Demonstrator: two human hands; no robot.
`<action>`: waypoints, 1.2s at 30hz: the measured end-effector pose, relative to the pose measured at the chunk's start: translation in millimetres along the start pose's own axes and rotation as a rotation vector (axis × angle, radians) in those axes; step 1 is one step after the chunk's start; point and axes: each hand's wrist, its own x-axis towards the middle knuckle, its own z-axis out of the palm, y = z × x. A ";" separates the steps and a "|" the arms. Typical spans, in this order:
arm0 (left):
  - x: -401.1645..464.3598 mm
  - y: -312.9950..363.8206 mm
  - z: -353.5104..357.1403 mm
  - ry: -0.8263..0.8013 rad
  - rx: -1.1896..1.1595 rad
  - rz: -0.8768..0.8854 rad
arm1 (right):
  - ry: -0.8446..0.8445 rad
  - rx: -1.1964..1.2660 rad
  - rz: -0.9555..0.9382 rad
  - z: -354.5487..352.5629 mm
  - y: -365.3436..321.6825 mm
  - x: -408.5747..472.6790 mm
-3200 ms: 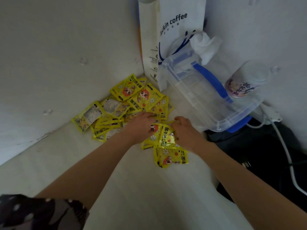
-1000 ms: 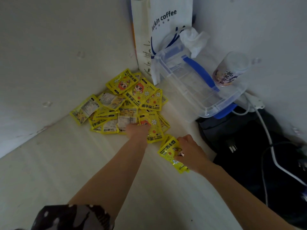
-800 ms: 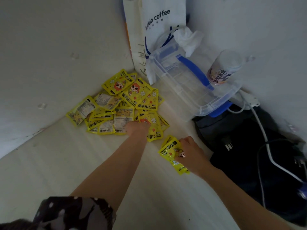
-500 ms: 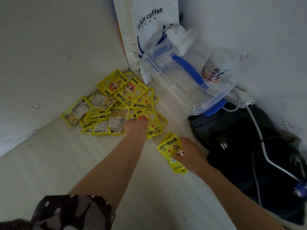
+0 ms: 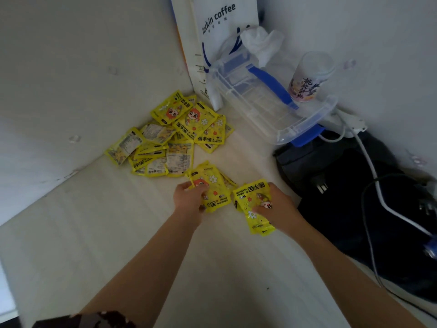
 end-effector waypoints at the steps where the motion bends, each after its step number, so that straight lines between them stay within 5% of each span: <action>1: -6.6 -6.7 -9.6 -0.013 -0.013 0.003 | 0.012 0.032 0.001 0.2 1.1 -7.8; 13: -86.4 -72.4 -117.1 -0.166 0.006 0.049 | 0.187 0.500 0.099 34.0 18.7 -147.5; 36: -219.6 -214.8 -272.5 -0.587 0.683 0.323 | 0.677 0.802 0.453 221.4 75.6 -449.1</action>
